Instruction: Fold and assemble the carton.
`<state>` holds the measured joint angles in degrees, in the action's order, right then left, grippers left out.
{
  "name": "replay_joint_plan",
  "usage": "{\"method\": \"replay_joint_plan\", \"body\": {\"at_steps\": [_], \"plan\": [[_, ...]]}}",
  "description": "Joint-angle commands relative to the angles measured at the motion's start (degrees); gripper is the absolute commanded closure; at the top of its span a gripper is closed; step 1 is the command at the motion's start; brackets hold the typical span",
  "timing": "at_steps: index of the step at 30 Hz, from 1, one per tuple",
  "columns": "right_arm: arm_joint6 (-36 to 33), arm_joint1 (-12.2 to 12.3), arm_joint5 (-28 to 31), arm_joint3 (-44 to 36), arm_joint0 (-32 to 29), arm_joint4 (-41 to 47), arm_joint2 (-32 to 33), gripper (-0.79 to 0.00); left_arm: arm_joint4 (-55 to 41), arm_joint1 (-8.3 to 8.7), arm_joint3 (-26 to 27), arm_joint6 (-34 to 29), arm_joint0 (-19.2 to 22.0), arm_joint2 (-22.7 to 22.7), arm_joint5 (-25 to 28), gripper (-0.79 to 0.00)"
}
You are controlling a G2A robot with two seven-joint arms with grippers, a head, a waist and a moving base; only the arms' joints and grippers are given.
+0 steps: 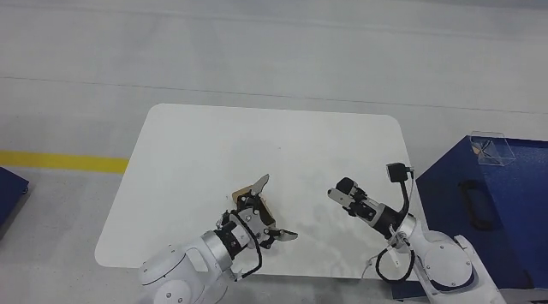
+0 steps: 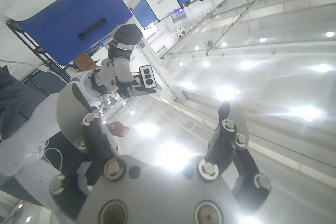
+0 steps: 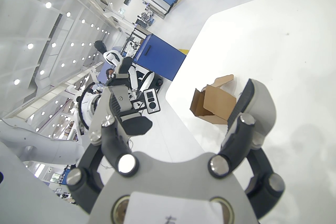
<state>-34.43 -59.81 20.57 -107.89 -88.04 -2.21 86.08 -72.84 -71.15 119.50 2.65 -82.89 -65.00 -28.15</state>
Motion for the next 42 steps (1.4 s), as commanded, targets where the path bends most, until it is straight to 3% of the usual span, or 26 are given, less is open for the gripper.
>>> {"method": "replay_joint_plan", "body": {"at_steps": [1,15,19,24,27,32,37,42], "plan": [[0.0,0.0,0.0,0.0,0.0,0.0,0.0,-0.785,-0.1,-0.02,0.1,1.6,0.1,0.2,-0.1,-0.785],[0.3,0.0,-0.2,0.0,0.0,-0.5,0.0,-0.785,-0.1,0.01,-1.5,1.8,0.3,-0.5,-0.1,-0.785],[7.6,-0.6,-14.1,-3.0,1.7,-17.3,-5.3,-0.785,25.5,1.76,6.2,7.8,1.5,-2.0,-8.1,-0.785],[10.4,-1.8,-23.3,-1.3,6.1,-31.0,-15.1,-0.785,50.1,4.08,13.0,9.0,2.3,2.2,-28.8,-0.785],[9.7,-2.4,-26.3,1.0,9.3,-38.7,-20.4,-0.785,60.8,5.38,9.3,9.2,0.6,5.8,-29.9,-0.785],[8.2,-3.8,-30.2,5.7,13.9,-43.7,-27.0,-0.785,67.7,6.14,0.7,6.7,0.7,9.9,-29.9,-0.785],[7.1,-5.4,-32.9,9.7,17.9,-47.2,-32.7,-0.785,72.2,5.23,-7.9,7.0,4.6,14.6,-29.9,-0.785],[5.6,-6.7,-35.1,12.7,20.6,-50.3,-36.4,-0.785,72.0,3.91,-11.8,6.5,7.3,16.5,-29.9,-0.785]]}}
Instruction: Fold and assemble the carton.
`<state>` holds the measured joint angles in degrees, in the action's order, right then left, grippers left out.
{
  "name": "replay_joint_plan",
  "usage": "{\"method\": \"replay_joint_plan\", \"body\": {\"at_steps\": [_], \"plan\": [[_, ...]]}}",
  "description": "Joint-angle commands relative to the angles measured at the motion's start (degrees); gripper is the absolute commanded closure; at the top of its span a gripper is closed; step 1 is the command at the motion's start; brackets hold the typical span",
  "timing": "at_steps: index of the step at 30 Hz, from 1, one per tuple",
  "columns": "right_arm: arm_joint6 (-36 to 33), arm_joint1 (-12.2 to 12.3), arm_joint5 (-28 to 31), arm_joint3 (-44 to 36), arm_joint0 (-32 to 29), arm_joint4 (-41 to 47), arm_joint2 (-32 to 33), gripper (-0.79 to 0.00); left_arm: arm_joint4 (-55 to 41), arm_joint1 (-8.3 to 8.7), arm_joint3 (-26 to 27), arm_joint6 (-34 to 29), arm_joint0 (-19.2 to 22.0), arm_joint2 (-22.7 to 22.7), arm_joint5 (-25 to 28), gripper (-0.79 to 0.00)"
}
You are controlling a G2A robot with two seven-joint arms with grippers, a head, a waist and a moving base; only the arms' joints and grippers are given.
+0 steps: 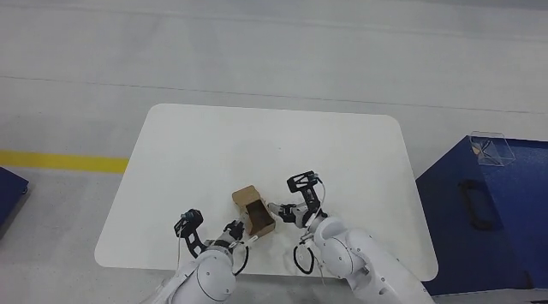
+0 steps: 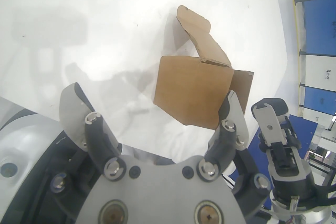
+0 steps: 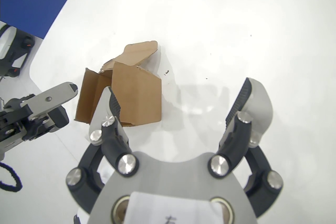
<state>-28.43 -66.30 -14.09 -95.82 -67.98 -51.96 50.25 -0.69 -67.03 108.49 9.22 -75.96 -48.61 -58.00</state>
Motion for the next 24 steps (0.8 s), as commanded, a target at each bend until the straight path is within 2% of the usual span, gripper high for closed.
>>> {"method": "replay_joint_plan", "body": {"at_steps": [1,9,15,20,24], "plan": [[-0.7,-0.5,-1.0,1.2,1.0,-1.2,-1.3,-0.785,0.2,-0.41,-1.7,0.0,0.7,0.5,0.0,-0.785],[-4.1,-2.5,-3.3,5.4,4.7,-3.1,-4.9,-0.785,2.4,-2.13,-6.9,-1.8,4.2,3.3,0.0,-0.785],[-2.5,-3.5,-3.9,6.0,5.8,-1.7,-4.3,-0.785,3.5,-3.14,-8.8,-2.8,5.6,3.1,0.0,-0.785],[0.3,-2.9,0.3,3.3,3.5,1.4,0.2,-0.785,3.0,-3.54,-4.7,-2.6,4.5,0.1,0.0,-0.785],[-1.5,-1.5,6.0,0.4,-0.1,0.1,4.2,-0.785,1.9,-3.63,0.8,-1.2,1.8,-3.8,0.0,-0.785]]}}
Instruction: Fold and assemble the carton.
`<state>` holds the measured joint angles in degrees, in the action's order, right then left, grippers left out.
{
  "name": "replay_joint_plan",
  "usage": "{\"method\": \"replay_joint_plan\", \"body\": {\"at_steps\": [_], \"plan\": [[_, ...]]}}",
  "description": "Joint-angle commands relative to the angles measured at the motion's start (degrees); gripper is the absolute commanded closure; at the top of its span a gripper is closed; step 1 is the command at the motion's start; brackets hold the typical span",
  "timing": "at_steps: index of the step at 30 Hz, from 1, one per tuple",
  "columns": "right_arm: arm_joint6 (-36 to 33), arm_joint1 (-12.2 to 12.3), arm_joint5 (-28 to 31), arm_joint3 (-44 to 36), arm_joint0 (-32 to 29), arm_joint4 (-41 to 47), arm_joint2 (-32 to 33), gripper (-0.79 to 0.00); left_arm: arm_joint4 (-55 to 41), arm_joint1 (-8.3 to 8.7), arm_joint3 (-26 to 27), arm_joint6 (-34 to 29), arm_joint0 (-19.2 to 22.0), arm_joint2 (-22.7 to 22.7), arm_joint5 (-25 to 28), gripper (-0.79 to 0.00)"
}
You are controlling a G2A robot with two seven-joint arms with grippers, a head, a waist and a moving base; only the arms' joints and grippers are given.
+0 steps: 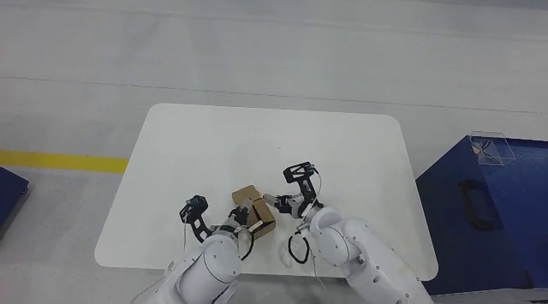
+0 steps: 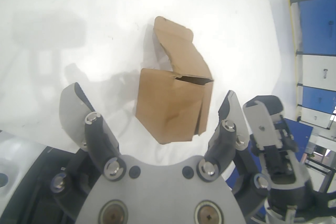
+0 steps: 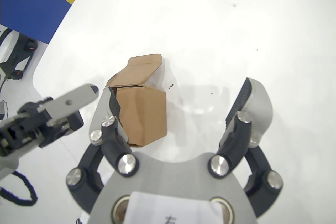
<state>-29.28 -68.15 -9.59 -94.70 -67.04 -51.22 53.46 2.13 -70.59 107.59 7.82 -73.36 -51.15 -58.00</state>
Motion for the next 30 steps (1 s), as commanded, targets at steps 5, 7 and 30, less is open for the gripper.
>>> {"method": "replay_joint_plan", "body": {"at_steps": [5,7,30], "plan": [[-4.7,2.0,9.6,-3.1,-5.5,-4.8,4.0,-0.785,-6.6,-0.88,4.4,1.1,-2.3,-5.7,0.0,-0.785],[-6.2,2.4,11.3,-3.7,-6.7,-6.6,4.5,-0.785,-9.2,-1.45,4.4,1.5,-2.0,-6.3,0.0,-0.785],[3.2,-2.8,-3.0,12.7,3.4,0.4,0.1,-0.785,-14.0,-3.74,6.6,2.2,-0.4,-4.1,0.0,-0.785]]}}
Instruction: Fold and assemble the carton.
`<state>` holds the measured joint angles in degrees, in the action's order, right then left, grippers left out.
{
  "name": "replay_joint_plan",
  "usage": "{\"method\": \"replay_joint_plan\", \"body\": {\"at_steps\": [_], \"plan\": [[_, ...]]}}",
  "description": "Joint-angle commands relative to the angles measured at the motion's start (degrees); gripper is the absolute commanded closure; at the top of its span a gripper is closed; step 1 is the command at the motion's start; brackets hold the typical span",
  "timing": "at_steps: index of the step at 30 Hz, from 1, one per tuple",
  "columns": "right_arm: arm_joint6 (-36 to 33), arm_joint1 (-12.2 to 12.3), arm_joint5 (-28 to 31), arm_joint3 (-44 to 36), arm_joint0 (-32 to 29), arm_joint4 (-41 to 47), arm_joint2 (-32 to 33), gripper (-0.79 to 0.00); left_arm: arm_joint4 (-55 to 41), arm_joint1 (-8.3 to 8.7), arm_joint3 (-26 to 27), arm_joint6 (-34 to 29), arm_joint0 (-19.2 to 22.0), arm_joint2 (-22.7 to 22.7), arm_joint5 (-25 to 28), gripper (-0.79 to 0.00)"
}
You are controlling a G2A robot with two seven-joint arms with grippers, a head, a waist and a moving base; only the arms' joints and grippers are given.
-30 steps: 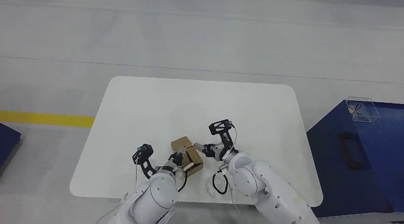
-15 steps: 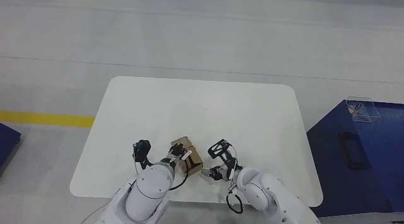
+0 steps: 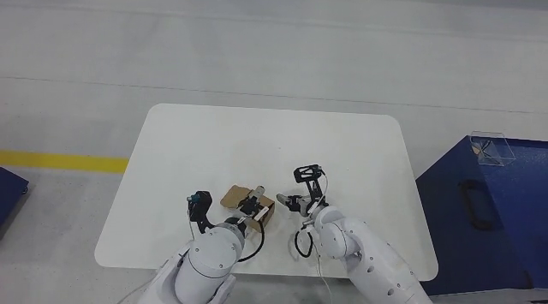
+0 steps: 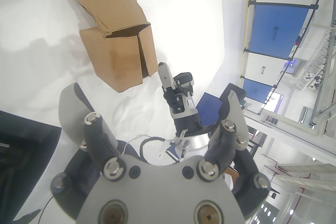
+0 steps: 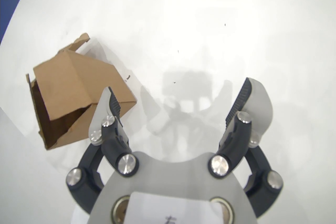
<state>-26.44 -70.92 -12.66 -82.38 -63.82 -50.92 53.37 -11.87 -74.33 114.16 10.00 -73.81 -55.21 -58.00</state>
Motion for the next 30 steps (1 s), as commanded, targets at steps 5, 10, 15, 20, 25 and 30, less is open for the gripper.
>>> {"method": "replay_joint_plan", "body": {"at_steps": [5,10,15,20,25,30], "plan": [[-0.2,-0.2,0.0,0.4,0.2,2.3,1.1,-0.785,-0.7,-0.04,0.5,-0.5,-0.4,-0.9,2.6,-0.785],[0.2,-0.2,0.3,0.3,0.0,2.6,1.3,-0.785,-2.5,-0.4,-2.3,3.9,-4.5,-5.1,13.2,-0.785],[1.5,-0.2,0.8,-0.2,-1.1,3.8,3.0,-0.785,-4.2,-0.92,-10.3,6.3,-6.2,-7.4,25.6,-0.785],[1.2,-0.3,1.8,-1.4,-1.4,1.7,2.6,-0.785,-7.9,-1.51,-20.4,4.4,-5.1,-9.2,37.3,-0.785],[0.5,-0.6,1.7,-2.8,-1.3,0.6,2.4,-0.785,-8.9,-2.34,-27.7,4.8,-2.9,-8.5,43.1,-0.48],[0.0,-0.9,1.7,-2.6,-0.9,-0.4,1.9,-0.785,-9.3,-2.9,-32.1,3.7,-1.4,-8.0,45.5,-0.342]]}}
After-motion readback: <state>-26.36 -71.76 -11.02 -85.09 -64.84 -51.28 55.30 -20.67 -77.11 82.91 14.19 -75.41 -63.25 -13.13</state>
